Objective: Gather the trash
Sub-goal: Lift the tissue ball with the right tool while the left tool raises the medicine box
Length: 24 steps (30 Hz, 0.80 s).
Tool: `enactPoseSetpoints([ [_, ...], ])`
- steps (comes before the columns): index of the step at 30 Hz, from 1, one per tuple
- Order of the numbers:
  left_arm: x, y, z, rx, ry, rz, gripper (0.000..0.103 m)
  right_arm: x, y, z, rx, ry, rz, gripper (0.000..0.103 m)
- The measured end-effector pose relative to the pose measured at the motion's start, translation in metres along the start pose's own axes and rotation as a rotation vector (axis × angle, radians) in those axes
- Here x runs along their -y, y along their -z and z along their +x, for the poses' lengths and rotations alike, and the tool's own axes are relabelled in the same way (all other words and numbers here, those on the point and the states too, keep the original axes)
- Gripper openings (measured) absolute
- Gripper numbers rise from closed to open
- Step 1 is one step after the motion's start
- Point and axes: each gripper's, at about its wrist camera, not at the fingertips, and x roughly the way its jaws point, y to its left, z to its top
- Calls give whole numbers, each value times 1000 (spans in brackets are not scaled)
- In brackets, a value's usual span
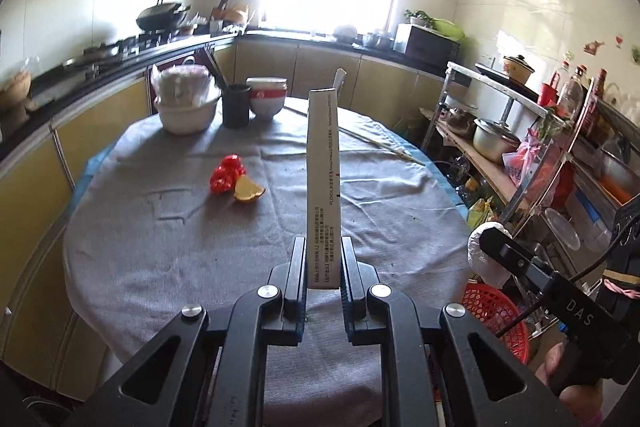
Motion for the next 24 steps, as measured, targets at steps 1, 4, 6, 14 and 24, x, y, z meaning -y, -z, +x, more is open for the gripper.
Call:
enactPoseSetpoints([
  [1, 3, 0, -3, 7, -4, 10, 15, 0, 0, -3, 5, 0, 0, 34],
  [4, 12, -1, -11, 30, -14, 38, 15, 1, -1, -10, 15, -6, 4, 34],
  [6, 17, -2, -15, 44, -15, 52, 15, 2, 0, -15, 23, -9, 6, 34],
  [14, 31, -5, -25, 70, -20, 76, 15, 6, -3, -34, 61, -17, 13, 34],
  [24, 45, -5, -35, 95, -19, 117, 15, 12, -6, -53, 91, -19, 24, 34],
])
